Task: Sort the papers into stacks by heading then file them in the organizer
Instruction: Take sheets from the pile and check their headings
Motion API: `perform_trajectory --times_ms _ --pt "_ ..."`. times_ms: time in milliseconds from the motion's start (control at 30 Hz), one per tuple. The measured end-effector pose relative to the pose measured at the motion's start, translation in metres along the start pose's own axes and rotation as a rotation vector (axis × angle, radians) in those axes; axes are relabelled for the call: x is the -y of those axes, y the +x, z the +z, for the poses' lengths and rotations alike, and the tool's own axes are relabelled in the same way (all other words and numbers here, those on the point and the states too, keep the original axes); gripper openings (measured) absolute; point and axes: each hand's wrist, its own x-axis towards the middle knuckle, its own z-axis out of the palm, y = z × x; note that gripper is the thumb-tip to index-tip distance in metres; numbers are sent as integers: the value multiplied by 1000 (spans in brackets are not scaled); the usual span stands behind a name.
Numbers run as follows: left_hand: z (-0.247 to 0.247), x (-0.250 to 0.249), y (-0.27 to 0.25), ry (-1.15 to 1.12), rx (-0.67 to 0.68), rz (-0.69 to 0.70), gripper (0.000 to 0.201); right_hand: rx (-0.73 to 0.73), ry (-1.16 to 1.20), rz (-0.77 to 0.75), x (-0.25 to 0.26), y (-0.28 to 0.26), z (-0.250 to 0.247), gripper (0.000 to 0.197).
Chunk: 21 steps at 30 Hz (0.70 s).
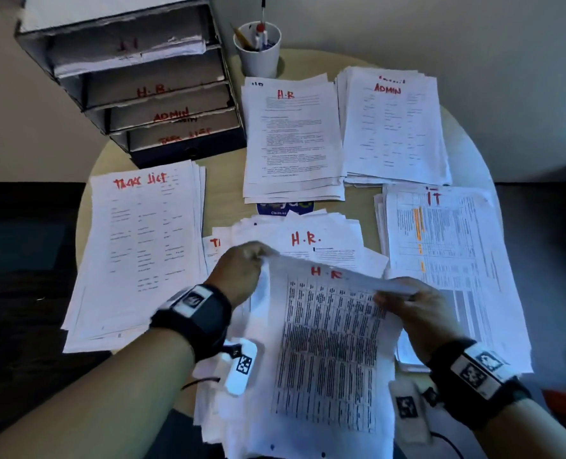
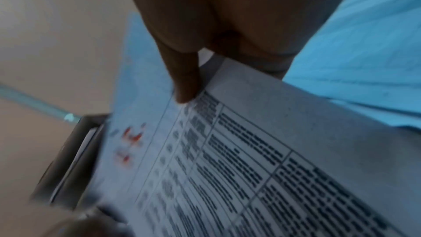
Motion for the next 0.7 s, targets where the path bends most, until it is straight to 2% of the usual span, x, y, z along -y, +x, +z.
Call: perform_trajectory --times_ms 33,67,133,200,267,300,500,633,667,700 --pt "1 -2 8 156 -72 23 27 35 42 3 -2 -2 -4 19" --pt "4 -3 15 310 -104 28 32 66 80 -5 -8 -1 -10 27" --pt "13 -4 25 564 -115 12 57 139 88 -59 -14 -3 -16 43" --pt "22 -7 30 739 -115 12 71 201 103 -129 -14 -7 -20 37" --pt "23 -6 37 814 -91 4 85 251 145 -166 -10 -10 -20 31" --pt "21 -7 40 845 -72 9 86 269 153 -167 -10 -10 -20 30" --pt "7 -18 57 963 -68 47 75 250 137 -137 -11 -6 -17 27" --pt "1 -15 57 908 -116 123 47 237 124 -107 -9 -4 -14 43" --pt "0 -12 56 887 -132 164 35 229 135 -83 -7 -5 -13 33" --pt "-2 -10 53 850 -162 229 25 239 151 -55 -2 -6 -11 13"
